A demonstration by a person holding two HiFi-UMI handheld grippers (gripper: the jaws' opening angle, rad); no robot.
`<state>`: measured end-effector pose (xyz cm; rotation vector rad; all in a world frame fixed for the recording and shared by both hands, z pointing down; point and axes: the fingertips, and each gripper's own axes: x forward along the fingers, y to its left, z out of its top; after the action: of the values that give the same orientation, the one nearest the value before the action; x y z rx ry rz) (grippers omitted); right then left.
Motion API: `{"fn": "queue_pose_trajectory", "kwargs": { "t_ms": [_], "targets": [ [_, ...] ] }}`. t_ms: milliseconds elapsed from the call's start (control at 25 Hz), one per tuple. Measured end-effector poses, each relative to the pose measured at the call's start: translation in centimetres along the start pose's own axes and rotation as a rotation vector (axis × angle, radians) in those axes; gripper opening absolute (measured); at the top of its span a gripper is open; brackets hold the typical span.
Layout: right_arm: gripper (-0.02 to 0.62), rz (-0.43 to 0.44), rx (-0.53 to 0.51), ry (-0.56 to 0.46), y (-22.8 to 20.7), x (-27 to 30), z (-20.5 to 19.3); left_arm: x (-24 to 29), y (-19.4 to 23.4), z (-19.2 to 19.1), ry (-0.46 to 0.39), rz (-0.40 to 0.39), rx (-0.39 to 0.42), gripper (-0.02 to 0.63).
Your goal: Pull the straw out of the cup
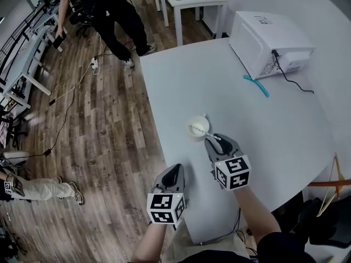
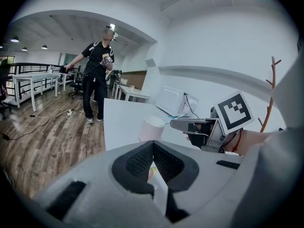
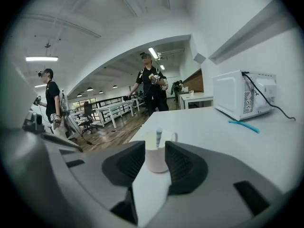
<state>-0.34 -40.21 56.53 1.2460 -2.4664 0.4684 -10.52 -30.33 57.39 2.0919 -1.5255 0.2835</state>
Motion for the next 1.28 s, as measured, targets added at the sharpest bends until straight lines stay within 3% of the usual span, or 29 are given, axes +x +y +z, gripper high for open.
{"fn": "queue_pose_trajectory", "kwargs": {
  "t_ms": [240, 560, 1280],
  "targets": [
    [0.129, -0.006, -0.016, 0.017, -0.5, 1.5, -0.1, 1.2, 0.5, -0.2, 0.012, 0.003, -0.009, 0.017],
    [0.046, -0.023, -0.040, 0.033, -0.5, 2.1, -0.5, 1.5, 0.9, -0.4, 0.017, 0.006, -0.020, 0.017],
    [0.043, -0.064, -0.087, -0.011, 1.1, -1.5, 1.8, -1.7, -0.4, 0.3, -0.010, -0.021, -0.013, 0.017]
  ]
}}
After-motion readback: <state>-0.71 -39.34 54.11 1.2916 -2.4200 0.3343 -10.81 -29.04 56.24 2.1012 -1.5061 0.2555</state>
